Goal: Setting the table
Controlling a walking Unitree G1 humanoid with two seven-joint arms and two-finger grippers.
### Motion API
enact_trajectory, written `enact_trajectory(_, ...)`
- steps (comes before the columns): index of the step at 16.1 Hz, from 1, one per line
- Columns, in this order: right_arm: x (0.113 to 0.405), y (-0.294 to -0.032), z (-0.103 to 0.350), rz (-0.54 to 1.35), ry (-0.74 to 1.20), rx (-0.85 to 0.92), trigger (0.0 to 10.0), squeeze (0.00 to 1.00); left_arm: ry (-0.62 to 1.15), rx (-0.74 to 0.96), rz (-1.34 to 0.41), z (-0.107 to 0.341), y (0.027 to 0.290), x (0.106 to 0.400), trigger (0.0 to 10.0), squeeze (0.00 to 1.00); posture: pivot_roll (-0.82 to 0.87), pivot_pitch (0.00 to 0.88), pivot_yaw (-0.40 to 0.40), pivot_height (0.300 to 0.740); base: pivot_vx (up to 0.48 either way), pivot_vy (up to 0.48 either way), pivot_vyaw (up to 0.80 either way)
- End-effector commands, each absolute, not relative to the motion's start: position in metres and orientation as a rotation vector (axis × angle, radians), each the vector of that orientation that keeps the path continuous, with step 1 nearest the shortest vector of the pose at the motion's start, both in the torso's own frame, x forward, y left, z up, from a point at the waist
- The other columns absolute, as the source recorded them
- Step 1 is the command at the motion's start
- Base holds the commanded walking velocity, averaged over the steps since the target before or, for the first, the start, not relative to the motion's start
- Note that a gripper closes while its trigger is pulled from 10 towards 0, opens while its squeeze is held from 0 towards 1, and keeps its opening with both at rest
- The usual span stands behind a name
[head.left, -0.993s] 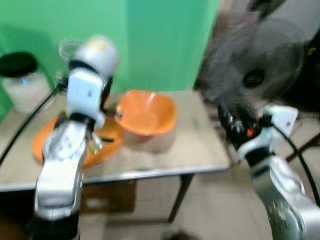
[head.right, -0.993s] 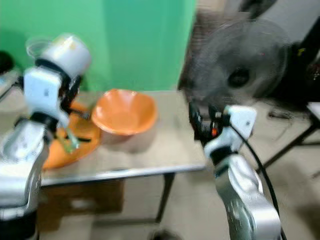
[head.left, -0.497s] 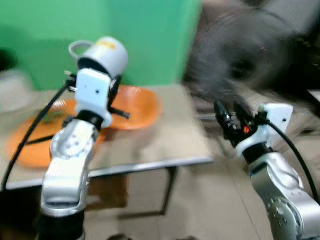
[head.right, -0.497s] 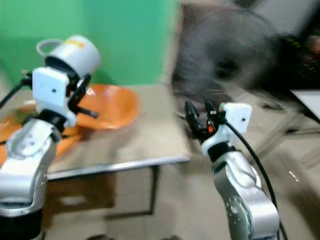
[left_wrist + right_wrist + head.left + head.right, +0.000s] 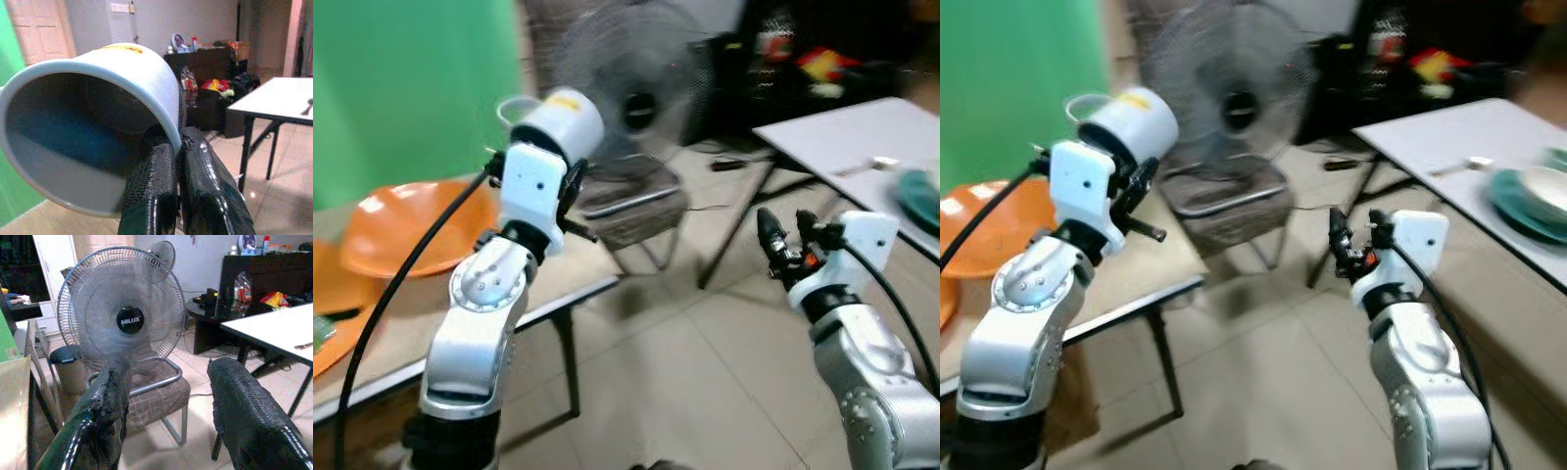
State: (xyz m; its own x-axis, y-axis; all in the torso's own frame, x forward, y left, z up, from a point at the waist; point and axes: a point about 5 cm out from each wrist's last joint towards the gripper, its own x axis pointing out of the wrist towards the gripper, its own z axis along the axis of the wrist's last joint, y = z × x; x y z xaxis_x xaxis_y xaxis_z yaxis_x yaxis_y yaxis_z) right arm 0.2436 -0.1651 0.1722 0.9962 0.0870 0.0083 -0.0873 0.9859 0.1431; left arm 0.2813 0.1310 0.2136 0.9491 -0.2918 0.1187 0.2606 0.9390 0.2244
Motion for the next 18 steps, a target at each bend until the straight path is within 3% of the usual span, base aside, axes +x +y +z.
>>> enact_trajectory(1, 0.243, -0.168, 0.169, 0.074, 0.018, 0.129, 10.0, 0.0, -0.126, 0.223, -0.256, 0.208, 0.136, 0.284, 10.0, 0.0, 0.07, 0.0, -0.067, 0.74, 0.0, 0.0, -0.79)
enact_trajectory(3, 0.241, -0.171, 0.16, 0.067, 0.054, 0.108, 10.0, 0.0, -0.072, 0.252, -0.241, 0.193, 0.145, 0.283, 10.0, 0.0, 0.07, 0.0, -0.068, 0.74, 0.0, 0.0, -0.79)
enact_trajectory(5, 0.239, -0.181, 0.149, 0.01, 0.11, 0.091, 10.0, 0.0, -0.022, 0.162, -0.236, 0.182, 0.149, 0.281, 10.0, 0.0, 0.06, 0.0, -0.074, 0.74, 0.0, 0.0, -0.78)
enact_trajectory(18, 0.234, -0.191, 0.15, -0.03, 0.079, 0.066, 10.0, 0.0, -0.047, 0.201, -0.278, 0.17, 0.141, 0.276, 10.0, 0.0, 0.04, 0.0, -0.058, 0.74, 0.0, 0.0, -0.79)
